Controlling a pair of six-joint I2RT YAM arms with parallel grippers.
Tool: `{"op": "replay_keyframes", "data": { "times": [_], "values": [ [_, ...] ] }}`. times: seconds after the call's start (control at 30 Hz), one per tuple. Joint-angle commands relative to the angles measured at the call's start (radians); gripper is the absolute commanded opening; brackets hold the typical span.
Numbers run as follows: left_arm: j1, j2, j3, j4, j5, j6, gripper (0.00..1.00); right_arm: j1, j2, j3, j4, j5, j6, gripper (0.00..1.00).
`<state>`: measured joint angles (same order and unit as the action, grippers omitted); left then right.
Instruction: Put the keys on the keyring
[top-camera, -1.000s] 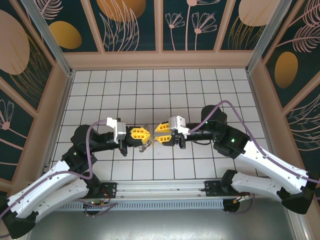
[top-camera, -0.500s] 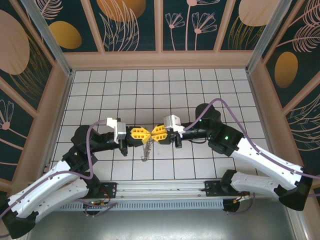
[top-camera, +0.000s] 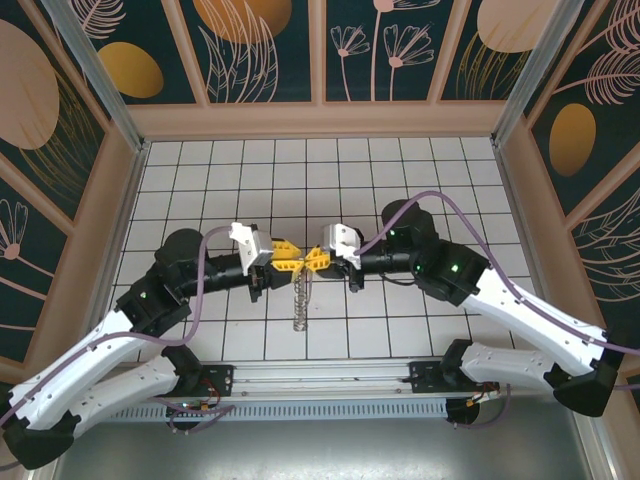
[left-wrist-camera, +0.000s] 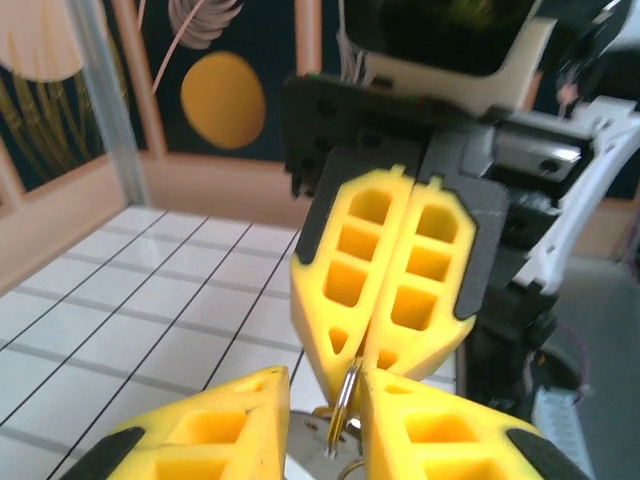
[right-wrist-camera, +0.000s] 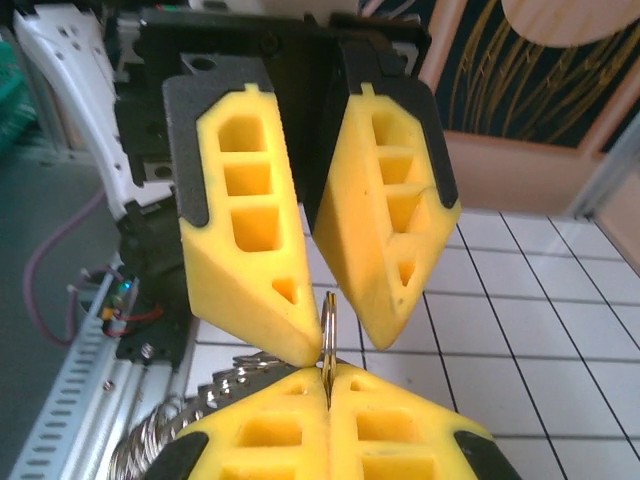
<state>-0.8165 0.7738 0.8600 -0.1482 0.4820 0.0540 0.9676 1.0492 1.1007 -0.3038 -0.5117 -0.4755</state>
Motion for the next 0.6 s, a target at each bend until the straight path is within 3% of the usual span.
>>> {"op": "replay_keyframes", "data": {
  "times": [0.0,0.27,0.37,0.57],
  "values": [
    [0.000,0.032,0.063,-0.243,-0.090,0.118,0.24,0.019,0.024,0.067,-0.127,0.095,-0.065,0.00],
    [0.000,0.078,0.079,-0.239,-0.063,0.142,0.20,0.039,0.084,0.123,-0.224,0.131,-0.095,0.00],
    [-0.001,0.092,0.076,-0.234,-0.051,0.145,0.12,0.050,0.096,0.125,-0.235,0.135,-0.101,0.00],
    [0.000,0.095,0.053,-0.196,-0.030,0.131,0.18,0.052,0.112,0.129,-0.240,0.103,-0.115,0.00]
  ]
}}
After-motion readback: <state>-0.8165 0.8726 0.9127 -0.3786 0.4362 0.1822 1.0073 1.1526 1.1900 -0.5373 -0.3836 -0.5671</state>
